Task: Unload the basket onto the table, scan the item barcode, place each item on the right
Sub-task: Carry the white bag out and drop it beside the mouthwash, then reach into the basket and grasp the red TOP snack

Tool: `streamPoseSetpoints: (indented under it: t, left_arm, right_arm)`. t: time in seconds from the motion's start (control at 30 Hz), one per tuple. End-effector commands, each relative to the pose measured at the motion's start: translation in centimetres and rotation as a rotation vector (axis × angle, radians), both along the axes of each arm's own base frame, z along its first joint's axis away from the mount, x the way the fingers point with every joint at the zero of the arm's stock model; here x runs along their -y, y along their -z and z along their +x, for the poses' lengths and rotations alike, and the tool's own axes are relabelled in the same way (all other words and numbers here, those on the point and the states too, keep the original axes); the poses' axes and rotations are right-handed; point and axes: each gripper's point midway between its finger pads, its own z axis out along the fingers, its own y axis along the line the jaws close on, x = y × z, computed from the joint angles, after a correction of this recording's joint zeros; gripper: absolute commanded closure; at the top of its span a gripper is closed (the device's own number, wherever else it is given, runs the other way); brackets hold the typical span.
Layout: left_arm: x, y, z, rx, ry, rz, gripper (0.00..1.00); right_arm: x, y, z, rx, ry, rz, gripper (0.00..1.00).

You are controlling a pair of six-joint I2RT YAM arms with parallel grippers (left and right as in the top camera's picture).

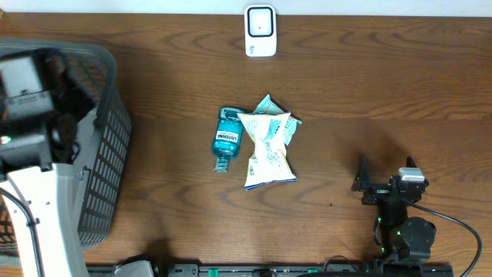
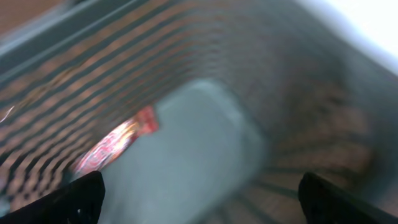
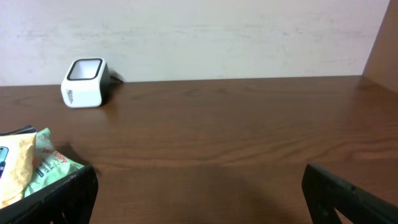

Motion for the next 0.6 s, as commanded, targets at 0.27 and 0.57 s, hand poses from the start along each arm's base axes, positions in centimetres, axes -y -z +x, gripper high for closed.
streamPoseSetpoints:
  t: [0.27, 0.57]
  left_arm:
    - [-7.3, 12.6, -7.7, -0.046, -0.561, -0.132, 0.02]
    - [-10.6, 15.6, -10.5, 0.036, -0.78, -0.021, 0.92]
  right_arm:
    - [-0.1, 0.1, 0.0, -0.001, -0.005, 0.01, 0.01]
    - [-0.1, 0.1, 0.0, -0.001, -0.005, 0.01, 0.01]
